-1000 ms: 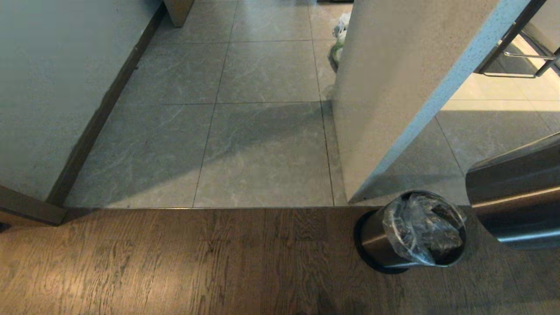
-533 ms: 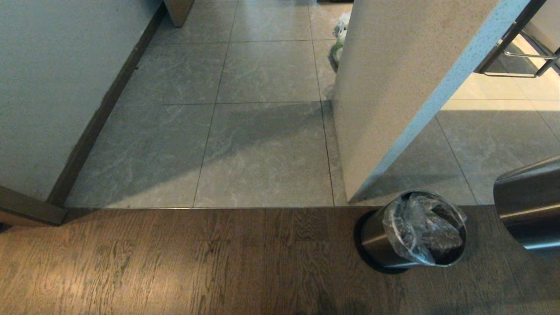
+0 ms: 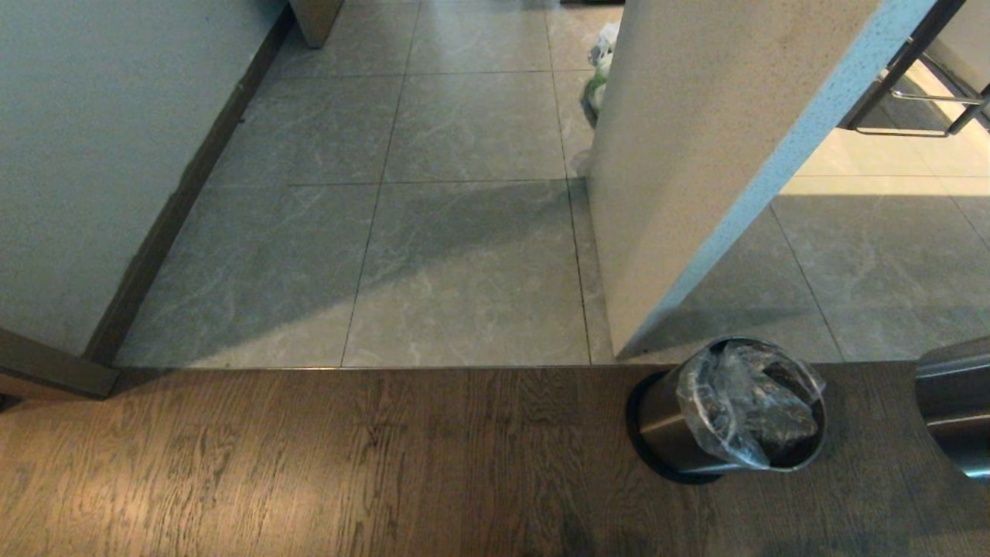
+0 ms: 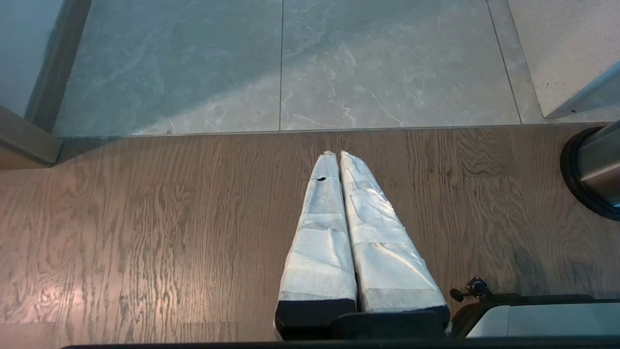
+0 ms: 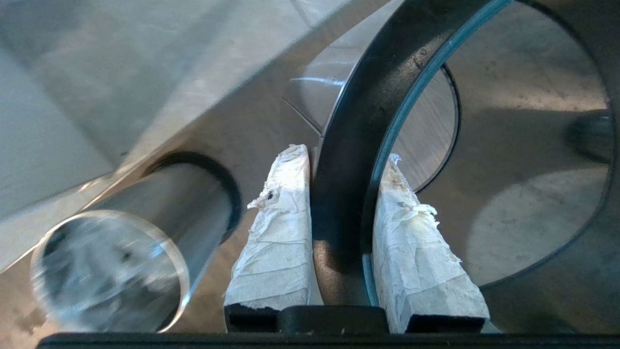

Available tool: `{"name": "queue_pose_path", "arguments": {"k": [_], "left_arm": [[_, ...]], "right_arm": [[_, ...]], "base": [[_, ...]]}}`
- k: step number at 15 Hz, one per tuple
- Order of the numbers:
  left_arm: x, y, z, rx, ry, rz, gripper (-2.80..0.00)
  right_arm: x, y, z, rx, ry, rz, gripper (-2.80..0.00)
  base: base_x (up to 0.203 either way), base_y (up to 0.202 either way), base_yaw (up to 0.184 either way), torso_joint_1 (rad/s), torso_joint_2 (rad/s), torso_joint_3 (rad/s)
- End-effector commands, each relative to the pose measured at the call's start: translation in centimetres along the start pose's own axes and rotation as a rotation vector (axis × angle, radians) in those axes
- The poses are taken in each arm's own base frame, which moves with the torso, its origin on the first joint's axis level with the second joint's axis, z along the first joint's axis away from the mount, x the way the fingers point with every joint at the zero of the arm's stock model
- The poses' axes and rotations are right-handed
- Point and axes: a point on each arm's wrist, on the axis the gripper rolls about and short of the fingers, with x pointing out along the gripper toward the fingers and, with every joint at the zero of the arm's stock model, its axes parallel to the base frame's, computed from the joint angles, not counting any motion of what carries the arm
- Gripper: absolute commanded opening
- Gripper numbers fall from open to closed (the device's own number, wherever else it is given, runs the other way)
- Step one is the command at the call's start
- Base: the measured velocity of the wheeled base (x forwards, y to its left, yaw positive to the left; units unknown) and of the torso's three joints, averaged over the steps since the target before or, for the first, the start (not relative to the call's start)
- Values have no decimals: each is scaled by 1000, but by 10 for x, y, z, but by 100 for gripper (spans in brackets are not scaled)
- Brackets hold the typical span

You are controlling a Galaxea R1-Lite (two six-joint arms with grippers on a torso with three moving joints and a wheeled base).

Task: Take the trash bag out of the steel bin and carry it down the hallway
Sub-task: Place the outer trash can on the ground

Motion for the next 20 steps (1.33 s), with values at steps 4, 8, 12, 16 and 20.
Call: {"name": "queue_pose_path", "arguments": {"k": [4, 8, 12, 16, 20], "left_arm": [[0, 0, 0, 0, 0, 0, -280], [0, 0, 0, 0, 0, 1, -280], [0, 0, 0, 0, 0, 1, -280], [0, 0, 0, 0, 0, 0, -280], [0, 0, 0, 0, 0, 0, -280]], "right_arm": [[73, -60, -11, 48, 80, -27, -280], [112, -86, -18, 29, 99, -74, -280], [141, -100, -37, 8, 132, -70, -280], [162, -109, -54, 8, 165, -62, -280], [180, -118, -68, -10, 172, -59, -280]], "base": [[0, 0, 0, 0, 0, 0], [0, 0, 0, 0, 0, 0], [0, 0, 0, 0, 0, 0], [0, 0, 0, 0, 0, 0], [0, 0, 0, 0, 0, 0]]}}
